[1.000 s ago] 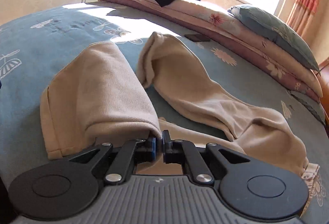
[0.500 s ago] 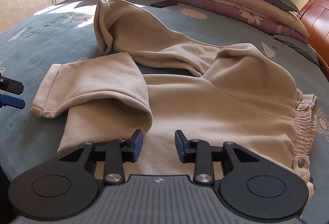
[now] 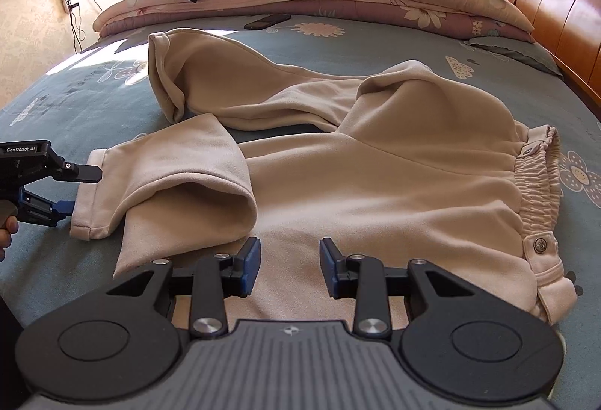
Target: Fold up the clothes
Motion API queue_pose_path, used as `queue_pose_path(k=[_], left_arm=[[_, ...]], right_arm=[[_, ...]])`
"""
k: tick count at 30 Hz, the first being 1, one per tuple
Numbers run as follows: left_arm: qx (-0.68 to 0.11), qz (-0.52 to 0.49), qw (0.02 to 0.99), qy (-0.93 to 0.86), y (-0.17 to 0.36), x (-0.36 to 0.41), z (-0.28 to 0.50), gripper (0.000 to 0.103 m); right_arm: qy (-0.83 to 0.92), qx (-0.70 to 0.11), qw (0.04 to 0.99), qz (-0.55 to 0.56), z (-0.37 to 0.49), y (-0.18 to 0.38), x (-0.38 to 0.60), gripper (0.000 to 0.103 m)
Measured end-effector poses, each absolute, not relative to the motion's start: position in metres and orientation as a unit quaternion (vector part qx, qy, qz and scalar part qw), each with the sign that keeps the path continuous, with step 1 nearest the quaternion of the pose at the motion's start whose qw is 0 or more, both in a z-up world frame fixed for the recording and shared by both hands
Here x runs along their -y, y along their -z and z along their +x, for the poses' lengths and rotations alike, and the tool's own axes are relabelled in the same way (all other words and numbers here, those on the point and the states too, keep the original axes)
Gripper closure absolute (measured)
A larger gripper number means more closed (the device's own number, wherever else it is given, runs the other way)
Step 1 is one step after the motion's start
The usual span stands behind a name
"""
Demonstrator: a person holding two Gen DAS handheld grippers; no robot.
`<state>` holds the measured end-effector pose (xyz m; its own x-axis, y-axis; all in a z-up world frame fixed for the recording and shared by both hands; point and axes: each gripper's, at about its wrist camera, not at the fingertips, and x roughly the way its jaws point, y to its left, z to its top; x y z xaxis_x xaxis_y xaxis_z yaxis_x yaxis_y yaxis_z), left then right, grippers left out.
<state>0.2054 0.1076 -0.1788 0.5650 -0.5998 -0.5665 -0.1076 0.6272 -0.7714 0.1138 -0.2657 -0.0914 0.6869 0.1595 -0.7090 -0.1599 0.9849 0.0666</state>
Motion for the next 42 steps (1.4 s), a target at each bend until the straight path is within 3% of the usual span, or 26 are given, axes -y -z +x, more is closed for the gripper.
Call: queue_pose_path(k=[1, 3, 4, 18, 29, 35, 42], left_arm=[[-0.438, -0.400, 0.790, 0.152, 0.178, -0.107, 0.206, 0.051], [-0.450, -0.374, 0.800, 0.130, 0.176, -0.104, 0.206, 0.085], [-0.454, -0.363, 0.805, 0.117, 0.174, -0.104, 0.204, 0.092], [-0.369, -0.274, 0.886, 0.061, 0.073, -0.114, 0.199, 0.094], [-0.311, -0.188, 0.927, -0.089, -0.001, -0.155, 0.205, 0.094], [-0.307, -0.155, 0.925, -0.160, -0.010, -0.174, 0.222, 0.094], [-0.336, -0.153, 0.908, -0.200, 0.015, -0.203, 0.234, 0.094]], right_arm=[[-0.086, -0.384, 0.919, 0.007, 0.111, 0.092, 0.267, 0.064], [-0.085, -0.383, 0.919, 0.026, 0.104, 0.093, 0.270, 0.064], [-0.085, -0.382, 0.919, 0.036, 0.101, 0.094, 0.272, 0.064], [-0.074, -0.348, 0.930, 0.094, 0.077, 0.084, 0.301, 0.060], [-0.082, -0.328, 0.930, 0.143, 0.060, 0.091, 0.335, 0.059], [-0.081, -0.338, 0.923, 0.169, 0.060, 0.105, 0.352, 0.059], [-0.050, -0.354, 0.914, 0.192, 0.057, 0.115, 0.371, 0.059]])
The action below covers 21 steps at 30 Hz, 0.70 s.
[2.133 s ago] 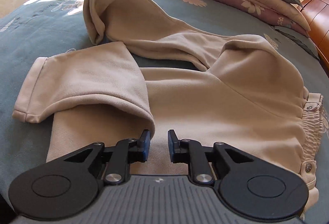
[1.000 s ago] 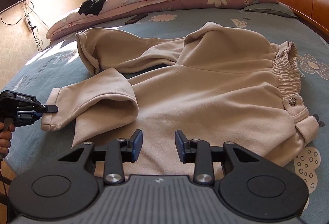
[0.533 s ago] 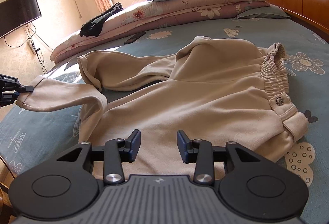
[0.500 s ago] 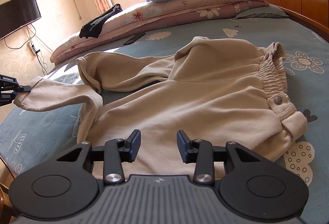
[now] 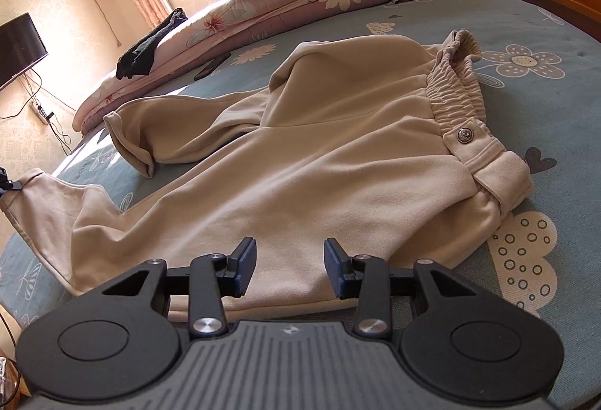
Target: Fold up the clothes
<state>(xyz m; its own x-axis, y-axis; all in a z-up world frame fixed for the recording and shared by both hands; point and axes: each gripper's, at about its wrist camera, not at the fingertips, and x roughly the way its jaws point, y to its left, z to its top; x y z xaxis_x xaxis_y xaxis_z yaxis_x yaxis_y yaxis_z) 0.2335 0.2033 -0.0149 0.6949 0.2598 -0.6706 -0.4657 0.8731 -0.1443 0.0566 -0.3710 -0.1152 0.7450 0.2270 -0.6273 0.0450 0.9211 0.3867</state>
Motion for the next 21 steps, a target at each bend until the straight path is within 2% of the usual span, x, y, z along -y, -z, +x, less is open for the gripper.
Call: queue_pose_path(k=[13, 18, 21], left_arm=[[-0.358, -0.214, 0.885, -0.206, 0.080, -0.269, 0.204, 0.094], [-0.387, -0.248, 0.863, -0.210, 0.122, -0.286, 0.176, 0.094], [-0.384, -0.269, 0.861, -0.198, 0.126, -0.292, 0.163, 0.093]], right_arm=[[0.082, -0.376, 0.883, 0.269, 0.055, 0.134, 0.427, 0.055], [0.139, -0.374, 0.846, 0.353, 0.053, 0.156, 0.460, 0.048], [0.139, -0.362, 0.837, 0.385, 0.057, 0.170, 0.468, 0.043]])
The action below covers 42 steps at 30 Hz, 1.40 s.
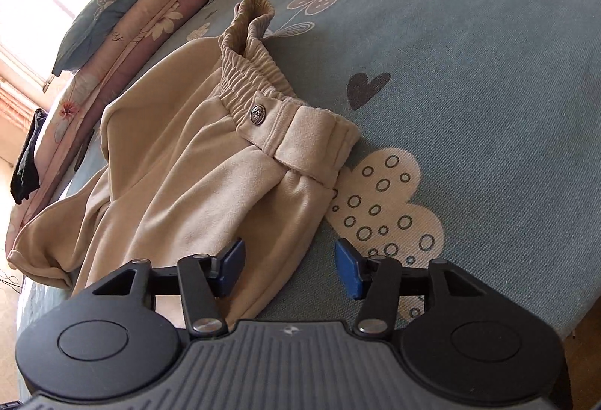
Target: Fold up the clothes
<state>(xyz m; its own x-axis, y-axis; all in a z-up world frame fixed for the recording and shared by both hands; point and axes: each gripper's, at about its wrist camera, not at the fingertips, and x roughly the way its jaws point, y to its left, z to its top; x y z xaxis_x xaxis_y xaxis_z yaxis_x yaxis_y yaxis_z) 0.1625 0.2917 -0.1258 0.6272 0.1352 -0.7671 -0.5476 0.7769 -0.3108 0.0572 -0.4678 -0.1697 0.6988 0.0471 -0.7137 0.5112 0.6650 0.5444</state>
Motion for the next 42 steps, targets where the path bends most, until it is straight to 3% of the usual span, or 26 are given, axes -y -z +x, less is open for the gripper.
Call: queue_pose_path(k=[6, 8, 9, 10, 11, 17, 22, 25, 26, 32, 36, 42], left_arm=[[-0.365, -0.273, 0.872, -0.178, 0.104, -0.296, 0.158, 0.093], [-0.366, -0.259, 0.876, -0.178, 0.099, -0.292, 0.162, 0.093], [-0.368, -0.254, 0.877, -0.178, 0.097, -0.290, 0.164, 0.093], [-0.367, -0.250, 0.878, -0.178, 0.094, -0.288, 0.162, 0.093], [-0.365, -0.247, 0.880, -0.177, 0.092, -0.287, 0.160, 0.093], [-0.365, -0.232, 0.885, -0.171, 0.082, -0.279, 0.145, 0.093], [-0.420, -0.240, 0.856, -0.184, 0.117, -0.288, 0.141, 0.090], [-0.443, -0.246, 0.840, -0.194, 0.136, -0.295, 0.138, 0.081], [-0.440, -0.250, 0.841, -0.194, 0.134, -0.297, 0.136, 0.079], [-0.405, -0.185, 0.871, -0.209, 0.087, -0.294, 0.125, 0.082], [-0.391, -0.163, 0.899, -0.107, 0.063, -0.257, 0.135, 0.064], [-0.439, -0.149, 0.883, 0.078, 0.094, -0.152, 0.184, 0.063]], right_arm=[[0.108, -0.306, 0.852, 0.410, 0.065, 0.187, 0.475, 0.040], [0.092, -0.294, 0.857, 0.414, 0.066, 0.191, 0.476, 0.044], [0.085, -0.288, 0.858, 0.417, 0.066, 0.193, 0.476, 0.052], [0.080, -0.285, 0.856, 0.423, 0.066, 0.194, 0.477, 0.082], [0.075, -0.282, 0.855, 0.429, 0.066, 0.195, 0.478, 0.094], [0.068, -0.249, 0.897, 0.358, 0.051, 0.134, 0.486, 0.095], [0.113, -0.321, 0.889, 0.306, 0.060, 0.131, 0.489, 0.092], [0.148, -0.377, 0.863, 0.301, 0.061, 0.151, 0.485, 0.086], [0.157, -0.375, 0.863, 0.299, 0.058, 0.150, 0.483, 0.080], [0.202, -0.318, 0.892, 0.250, 0.035, 0.095, 0.472, 0.077], [0.123, -0.293, 0.920, 0.229, 0.051, 0.067, 0.444, 0.077], [-0.046, -0.382, 0.908, 0.169, 0.130, 0.094, 0.340, 0.077]])
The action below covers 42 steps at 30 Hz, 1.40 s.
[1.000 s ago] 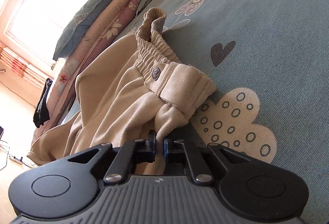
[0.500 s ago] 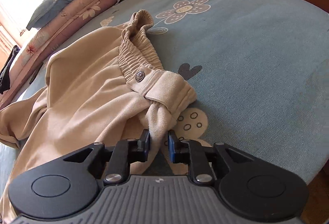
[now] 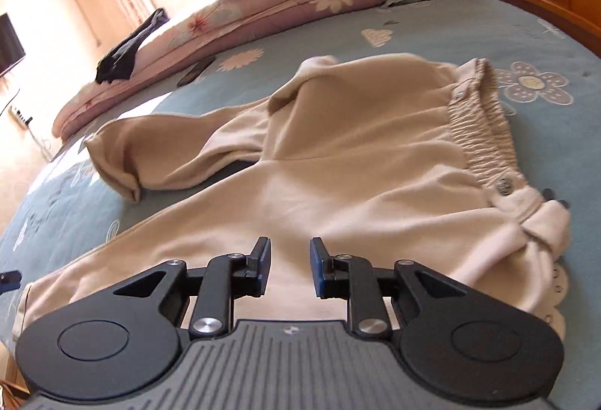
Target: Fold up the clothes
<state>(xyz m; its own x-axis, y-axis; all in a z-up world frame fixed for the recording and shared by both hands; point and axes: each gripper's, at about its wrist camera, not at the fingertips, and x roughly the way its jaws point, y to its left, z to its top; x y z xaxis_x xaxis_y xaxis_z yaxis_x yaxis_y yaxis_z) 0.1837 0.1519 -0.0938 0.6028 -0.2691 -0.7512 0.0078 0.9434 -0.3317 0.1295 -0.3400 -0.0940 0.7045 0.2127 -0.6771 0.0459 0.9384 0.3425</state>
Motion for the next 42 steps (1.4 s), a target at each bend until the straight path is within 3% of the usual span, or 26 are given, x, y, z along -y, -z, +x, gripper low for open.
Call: queue_pose_path(k=[5, 13, 20, 27, 29, 33, 38, 42], left_arm=[[-0.459, -0.046, 0.882, 0.097, 0.125, -0.088, 0.215, 0.062], [-0.448, -0.048, 0.887, 0.096, 0.142, -0.088, 0.236, 0.057], [-0.435, -0.045, 0.893, 0.107, 0.132, -0.086, 0.222, 0.058], [-0.433, 0.064, 0.868, 0.236, 0.134, -0.052, 0.152, 0.055], [-0.449, 0.090, 0.856, 0.241, 0.145, -0.048, 0.141, 0.054], [-0.473, 0.101, 0.837, 0.258, 0.144, -0.058, 0.116, 0.041], [-0.460, 0.149, 0.833, 0.268, 0.126, -0.065, 0.108, 0.041], [-0.440, 0.124, 0.864, 0.209, 0.118, -0.088, 0.131, 0.040]], right_arm=[[-0.156, -0.428, 0.888, 0.066, 0.162, 0.112, 0.235, 0.077], [-0.230, -0.418, 0.876, -0.078, 0.167, 0.139, 0.138, 0.074], [-0.257, -0.449, 0.853, -0.068, 0.129, 0.129, 0.166, 0.071], [-0.252, -0.414, 0.874, -0.028, 0.156, 0.116, 0.157, 0.071], [-0.257, -0.415, 0.872, -0.027, 0.162, 0.123, 0.146, 0.065], [-0.270, -0.432, 0.858, -0.060, 0.144, 0.138, 0.133, 0.059], [-0.298, -0.475, 0.825, -0.068, 0.140, 0.122, 0.135, 0.056], [-0.302, -0.424, 0.853, -0.030, 0.168, 0.106, 0.120, 0.056]])
